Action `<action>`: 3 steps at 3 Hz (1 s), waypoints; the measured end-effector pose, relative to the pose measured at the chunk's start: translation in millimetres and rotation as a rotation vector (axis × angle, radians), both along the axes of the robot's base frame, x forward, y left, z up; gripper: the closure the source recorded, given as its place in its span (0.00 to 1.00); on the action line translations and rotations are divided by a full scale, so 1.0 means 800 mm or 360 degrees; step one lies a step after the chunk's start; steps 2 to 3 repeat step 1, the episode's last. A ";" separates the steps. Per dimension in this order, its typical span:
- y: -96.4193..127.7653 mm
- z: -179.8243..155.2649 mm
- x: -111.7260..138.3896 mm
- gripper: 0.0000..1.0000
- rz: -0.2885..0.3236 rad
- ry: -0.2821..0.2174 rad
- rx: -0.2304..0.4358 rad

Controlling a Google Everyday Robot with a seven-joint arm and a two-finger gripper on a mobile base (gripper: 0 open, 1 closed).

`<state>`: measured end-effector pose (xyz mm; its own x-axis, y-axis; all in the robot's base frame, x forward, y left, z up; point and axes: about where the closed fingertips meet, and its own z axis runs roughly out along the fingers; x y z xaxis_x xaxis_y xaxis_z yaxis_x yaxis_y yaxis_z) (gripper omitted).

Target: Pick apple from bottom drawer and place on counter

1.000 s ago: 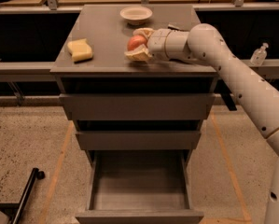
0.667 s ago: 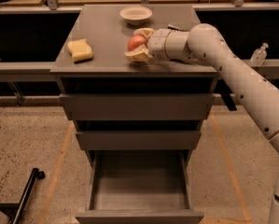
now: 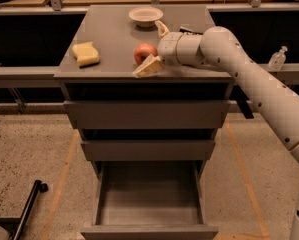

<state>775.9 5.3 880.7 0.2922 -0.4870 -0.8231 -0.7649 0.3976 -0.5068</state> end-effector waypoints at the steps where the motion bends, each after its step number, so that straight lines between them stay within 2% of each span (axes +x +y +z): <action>1: 0.000 0.000 0.000 0.00 0.0000 0.0000 0.0000; 3: 0.000 0.000 0.000 0.00 0.0000 0.0000 0.0000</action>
Offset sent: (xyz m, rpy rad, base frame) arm 0.0000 0.0000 0.0000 0.0000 0.0000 0.0000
